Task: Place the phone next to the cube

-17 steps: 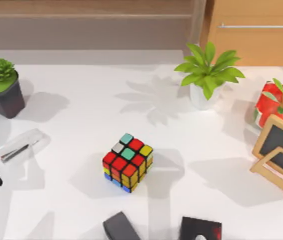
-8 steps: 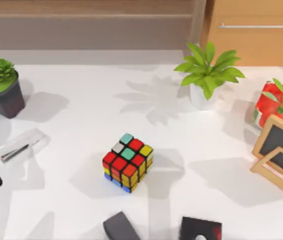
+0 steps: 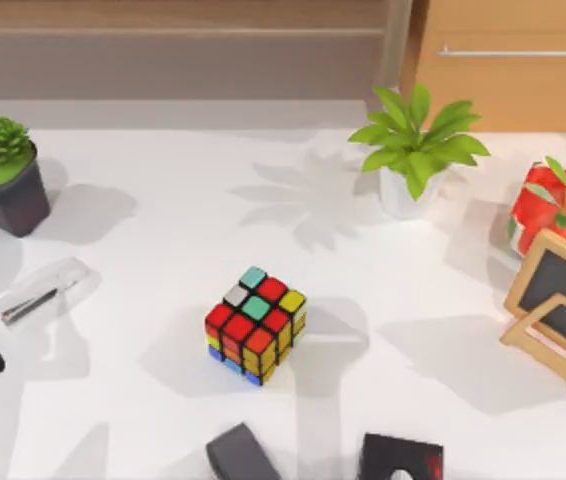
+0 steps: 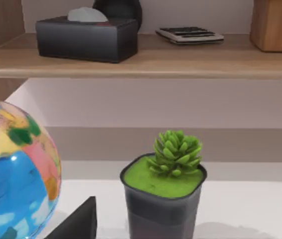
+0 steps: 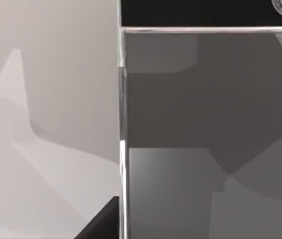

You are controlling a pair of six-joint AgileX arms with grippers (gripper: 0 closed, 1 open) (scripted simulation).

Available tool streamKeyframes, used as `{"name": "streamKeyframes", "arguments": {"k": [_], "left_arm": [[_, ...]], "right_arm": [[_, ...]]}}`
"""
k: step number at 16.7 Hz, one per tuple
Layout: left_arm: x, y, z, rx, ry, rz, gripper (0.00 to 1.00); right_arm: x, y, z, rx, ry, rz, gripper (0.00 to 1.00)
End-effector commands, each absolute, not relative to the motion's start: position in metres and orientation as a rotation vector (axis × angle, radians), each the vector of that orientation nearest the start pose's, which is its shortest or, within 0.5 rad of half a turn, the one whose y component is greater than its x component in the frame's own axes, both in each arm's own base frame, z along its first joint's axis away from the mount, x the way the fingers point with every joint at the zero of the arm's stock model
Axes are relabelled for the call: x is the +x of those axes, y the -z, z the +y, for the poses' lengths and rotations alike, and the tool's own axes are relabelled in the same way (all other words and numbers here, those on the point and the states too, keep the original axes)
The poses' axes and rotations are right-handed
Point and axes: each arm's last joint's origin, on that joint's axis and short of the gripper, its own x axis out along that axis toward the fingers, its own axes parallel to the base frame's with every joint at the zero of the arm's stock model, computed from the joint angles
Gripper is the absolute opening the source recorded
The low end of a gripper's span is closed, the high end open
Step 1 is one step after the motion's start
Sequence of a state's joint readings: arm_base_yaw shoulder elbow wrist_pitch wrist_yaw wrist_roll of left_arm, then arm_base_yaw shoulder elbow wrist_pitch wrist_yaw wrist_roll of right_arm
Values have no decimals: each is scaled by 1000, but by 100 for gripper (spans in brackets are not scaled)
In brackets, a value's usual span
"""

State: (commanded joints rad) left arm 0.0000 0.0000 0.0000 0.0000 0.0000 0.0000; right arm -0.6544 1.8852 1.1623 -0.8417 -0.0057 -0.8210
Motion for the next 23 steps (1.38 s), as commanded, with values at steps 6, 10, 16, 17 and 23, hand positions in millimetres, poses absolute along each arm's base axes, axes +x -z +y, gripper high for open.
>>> {"name": "streamKeyframes", "arguments": {"k": [6,10,16,17,23], "left_arm": [[106,-160,-1,0,0,0,100],[106,-160,-1,0,0,0,100],[106,-160,-1,0,0,0,100],[106,-160,-1,0,0,0,100],[106,-160,-1,0,0,0,100]], "right_arm": [[283,-164,-192,-189,-74,1470,0],[316,-205,-159,-240,-26,1334,0],[360,-262,-61,-233,-65,1128,0],[364,-269,-41,-221,-84,1101,0],[363,-293,84,-110,-230,1052,0]]}}
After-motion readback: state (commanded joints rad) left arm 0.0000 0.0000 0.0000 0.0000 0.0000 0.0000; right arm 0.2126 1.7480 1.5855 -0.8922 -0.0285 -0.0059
